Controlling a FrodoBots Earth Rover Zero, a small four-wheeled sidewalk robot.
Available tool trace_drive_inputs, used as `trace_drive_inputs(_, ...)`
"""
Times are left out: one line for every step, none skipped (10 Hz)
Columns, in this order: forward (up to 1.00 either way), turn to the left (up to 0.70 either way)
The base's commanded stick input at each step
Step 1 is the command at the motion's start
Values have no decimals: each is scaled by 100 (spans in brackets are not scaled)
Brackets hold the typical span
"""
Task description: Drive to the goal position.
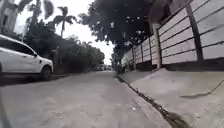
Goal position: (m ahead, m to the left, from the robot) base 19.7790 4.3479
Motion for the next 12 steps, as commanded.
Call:
trace_drive_inputs(70,0)
trace_drive_inputs(70,-17)
trace_drive_inputs(70,-25)
trace_drive_inputs(70,-18)
trace_drive_inputs(70,0)
trace_drive_inputs(70,0)
trace_drive_inputs(70,0)
trace_drive_inputs(70,0)
trace_drive_inputs(70,0)
trace_drive_inputs(70,0)
trace_drive_inputs(70,0)
trace_drive_inputs(70,0)
